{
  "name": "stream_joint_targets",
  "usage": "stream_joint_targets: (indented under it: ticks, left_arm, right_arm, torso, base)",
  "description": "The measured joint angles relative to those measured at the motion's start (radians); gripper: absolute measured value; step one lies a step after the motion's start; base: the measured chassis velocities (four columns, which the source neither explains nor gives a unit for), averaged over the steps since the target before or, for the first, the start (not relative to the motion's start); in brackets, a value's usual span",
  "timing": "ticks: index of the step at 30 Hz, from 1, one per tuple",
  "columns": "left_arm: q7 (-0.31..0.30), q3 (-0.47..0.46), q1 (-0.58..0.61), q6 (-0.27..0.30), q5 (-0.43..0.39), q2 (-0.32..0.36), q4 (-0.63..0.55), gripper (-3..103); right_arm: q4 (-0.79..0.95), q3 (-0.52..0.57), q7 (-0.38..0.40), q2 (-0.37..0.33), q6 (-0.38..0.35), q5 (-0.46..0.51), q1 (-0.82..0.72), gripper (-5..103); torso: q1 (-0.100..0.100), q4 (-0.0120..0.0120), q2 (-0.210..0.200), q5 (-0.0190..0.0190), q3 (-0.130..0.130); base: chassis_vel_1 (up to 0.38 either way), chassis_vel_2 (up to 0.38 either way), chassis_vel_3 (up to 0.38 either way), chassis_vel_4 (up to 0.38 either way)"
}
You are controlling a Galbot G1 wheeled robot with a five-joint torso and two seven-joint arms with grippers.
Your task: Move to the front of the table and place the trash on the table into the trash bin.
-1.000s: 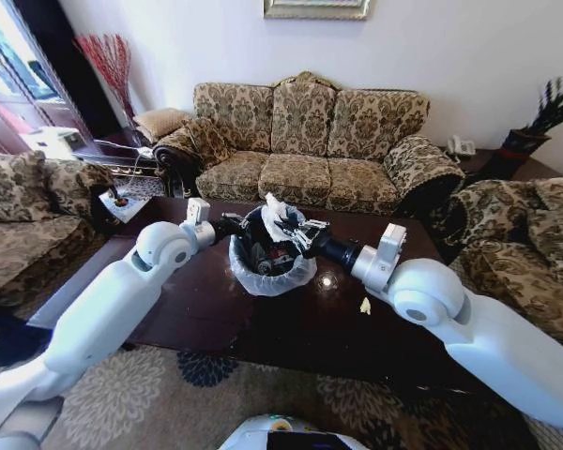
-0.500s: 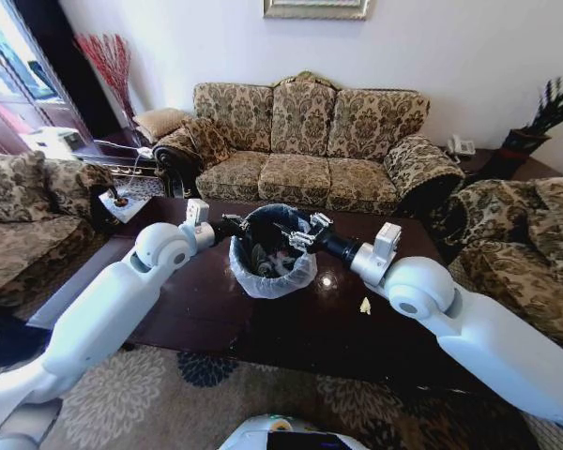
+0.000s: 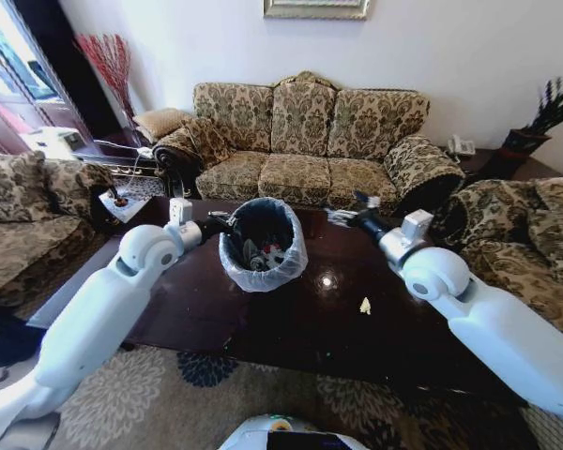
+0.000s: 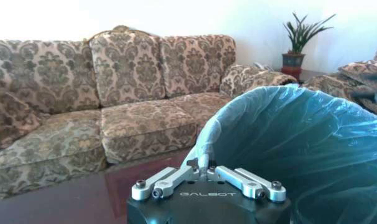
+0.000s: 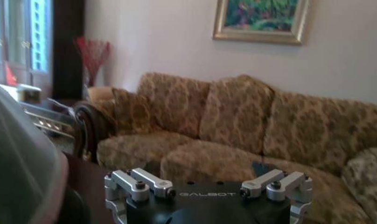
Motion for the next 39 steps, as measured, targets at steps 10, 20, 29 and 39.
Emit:
stream_joint_targets:
  ticks: [10, 20, 29, 39]
  left_arm:
    - [0.028, -0.085, 0.139, -0.05, 0.018, 0.017, -0.04, 0]
    - [0.037, -0.075, 0.143, -0.056, 0.017, 0.023, -0.064, 0]
    - [0.042, -0.055, 0.131, -0.057, 0.02, 0.022, -0.062, 0]
    - [0.051, -0.055, 0.132, -0.059, 0.015, 0.023, -0.051, 0]
  right_arm:
    - [-0.055, 0.287, -0.124, 0.271, 0.114, -0.297, -0.533, 100]
    - [-0.184, 0.29, -0.15, 0.433, 0.221, -0.395, -0.598, 100]
    - [-0.308, 0.251, -0.184, 0.46, 0.288, -0.368, -0.542, 102]
    - [-0.335, 0.206, -0.187, 0.455, 0.268, -0.366, -0.504, 69]
  torso:
    - [0.0, -0.0004, 0.0, 0.0001, 0.0]
    - [0.0, -0.0004, 0.0, -0.0001, 0.0]
    - [0.0, -0.0003, 0.0, 0.0, 0.0]
    - [0.0, -0.0002, 0.0, 0.0, 0.0]
  base:
    - [0.0, 0.0, 0.0, 0.0]
    - [0.0, 0.0, 0.0, 0.0]
    - [0.0, 0.0, 0.0, 0.0]
    - [0.0, 0.0, 0.0, 0.0]
